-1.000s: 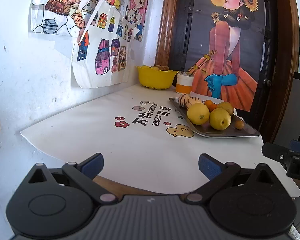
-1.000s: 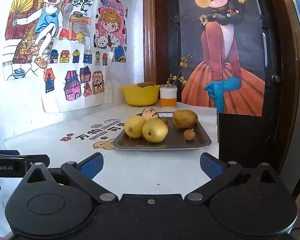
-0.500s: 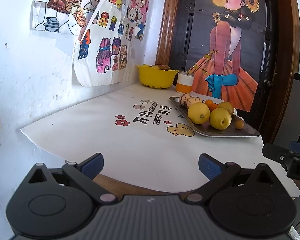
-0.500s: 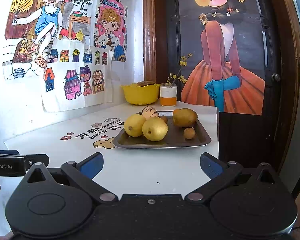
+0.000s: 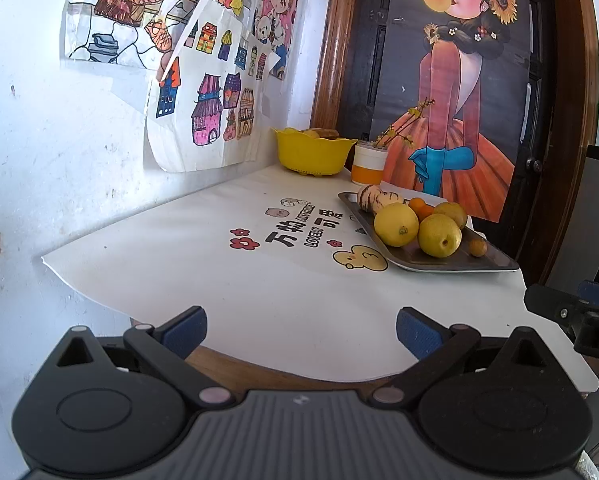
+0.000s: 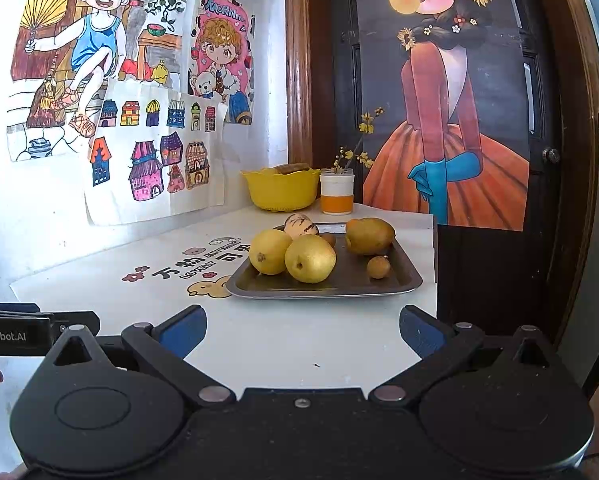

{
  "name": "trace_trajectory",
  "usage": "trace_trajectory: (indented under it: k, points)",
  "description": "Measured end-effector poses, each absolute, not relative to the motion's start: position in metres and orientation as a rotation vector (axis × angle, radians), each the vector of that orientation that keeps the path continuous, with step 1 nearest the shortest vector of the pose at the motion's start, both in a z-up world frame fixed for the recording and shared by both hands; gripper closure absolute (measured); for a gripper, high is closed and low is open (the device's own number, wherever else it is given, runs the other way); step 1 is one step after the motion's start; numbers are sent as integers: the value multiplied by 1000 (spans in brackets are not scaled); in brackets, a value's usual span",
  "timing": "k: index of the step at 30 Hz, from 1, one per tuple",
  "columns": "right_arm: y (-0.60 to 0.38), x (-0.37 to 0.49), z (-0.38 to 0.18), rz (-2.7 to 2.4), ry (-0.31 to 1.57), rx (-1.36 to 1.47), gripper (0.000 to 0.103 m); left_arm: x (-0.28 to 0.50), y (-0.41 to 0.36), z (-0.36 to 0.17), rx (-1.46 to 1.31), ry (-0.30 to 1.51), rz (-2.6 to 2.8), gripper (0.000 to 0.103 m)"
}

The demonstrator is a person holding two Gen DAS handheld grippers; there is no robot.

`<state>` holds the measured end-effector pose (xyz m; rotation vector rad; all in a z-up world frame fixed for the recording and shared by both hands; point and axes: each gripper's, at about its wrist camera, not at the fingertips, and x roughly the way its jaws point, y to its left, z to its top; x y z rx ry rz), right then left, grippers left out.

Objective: Organize fruits

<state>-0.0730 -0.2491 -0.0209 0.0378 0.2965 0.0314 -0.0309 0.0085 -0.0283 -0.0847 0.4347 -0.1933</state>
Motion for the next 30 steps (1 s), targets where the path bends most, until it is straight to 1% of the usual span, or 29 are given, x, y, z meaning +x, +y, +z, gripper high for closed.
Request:
trace_trajectory:
  k: [30]
  points:
    - [-247,-73,-21,29,297,39,1,-33,9,-29,-83,445,-187,0]
